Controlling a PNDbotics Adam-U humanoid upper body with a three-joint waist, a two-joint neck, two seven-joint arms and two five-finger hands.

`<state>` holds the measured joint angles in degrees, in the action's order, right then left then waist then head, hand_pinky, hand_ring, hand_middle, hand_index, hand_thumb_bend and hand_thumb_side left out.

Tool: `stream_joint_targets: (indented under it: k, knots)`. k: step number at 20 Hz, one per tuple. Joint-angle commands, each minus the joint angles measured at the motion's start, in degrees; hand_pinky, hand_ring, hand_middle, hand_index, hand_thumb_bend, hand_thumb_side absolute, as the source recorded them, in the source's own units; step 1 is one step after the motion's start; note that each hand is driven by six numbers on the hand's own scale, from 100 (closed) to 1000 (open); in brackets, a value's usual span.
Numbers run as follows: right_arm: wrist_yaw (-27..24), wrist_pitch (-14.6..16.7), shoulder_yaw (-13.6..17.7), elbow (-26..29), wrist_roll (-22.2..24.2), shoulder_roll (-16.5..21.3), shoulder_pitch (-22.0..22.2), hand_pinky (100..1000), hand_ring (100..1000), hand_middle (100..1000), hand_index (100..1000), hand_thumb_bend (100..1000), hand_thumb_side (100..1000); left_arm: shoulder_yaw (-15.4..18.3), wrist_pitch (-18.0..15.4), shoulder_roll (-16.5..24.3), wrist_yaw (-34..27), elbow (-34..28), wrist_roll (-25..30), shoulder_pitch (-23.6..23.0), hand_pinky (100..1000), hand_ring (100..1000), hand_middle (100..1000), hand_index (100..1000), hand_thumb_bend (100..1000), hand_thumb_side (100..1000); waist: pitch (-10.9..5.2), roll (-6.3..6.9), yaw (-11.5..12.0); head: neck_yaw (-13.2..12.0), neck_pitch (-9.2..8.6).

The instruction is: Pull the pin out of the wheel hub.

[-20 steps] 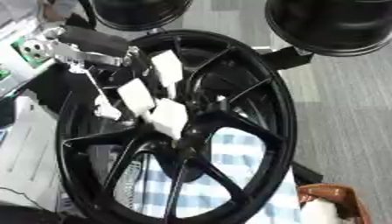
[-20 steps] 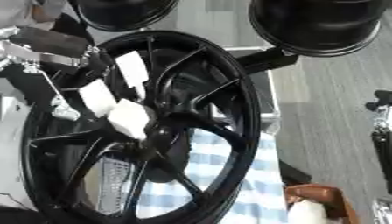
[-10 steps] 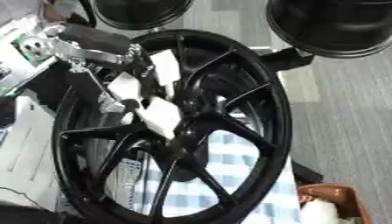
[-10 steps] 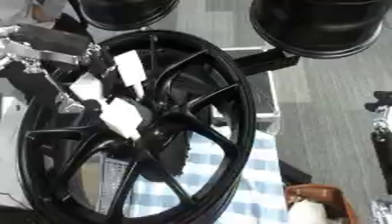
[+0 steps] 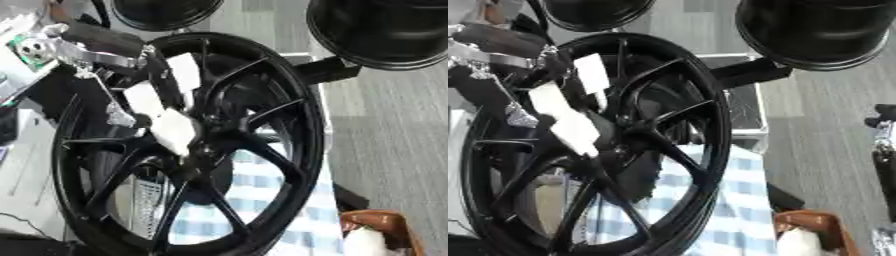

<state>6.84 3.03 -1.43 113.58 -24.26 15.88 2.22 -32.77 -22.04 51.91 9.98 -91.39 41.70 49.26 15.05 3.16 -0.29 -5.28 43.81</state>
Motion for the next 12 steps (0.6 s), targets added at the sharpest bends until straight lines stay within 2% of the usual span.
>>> stream_joint_targets:
  k: [1, 4, 12]
  knots:
    - [-0.41, 0.01, 0.15, 1.01, 0.08, 0.36, -0.26, 772, 640, 491, 661, 100, 684, 1.97, -10.88, 2.23, 0.91, -0.10, 10.27, 0.58, 850, 761, 724, 850, 369, 284, -0.82, -0.18, 0.16, -0.03, 0.30]
    - [-0.45, -0.01, 0.12, 1.01, 0.14, 0.31, -0.24, 773, 640, 491, 661, 100, 683, 2.64, -10.98, 2.50, 1.12, -0.03, 10.27, 0.53, 843, 753, 703, 839, 344, 273, -0.84, -0.23, 0.22, -0.05, 0.30]
    - [-0.50, 0.09, 0.17, 1.01, 0.16, 0.32, -0.23, 773, 640, 492, 661, 100, 683, 5.04, -10.36, 3.53, 1.55, 0.13, 10.27, 0.30, 831, 747, 687, 823, 368, 219, -0.91, -0.26, 0.36, -0.03, 0.15]
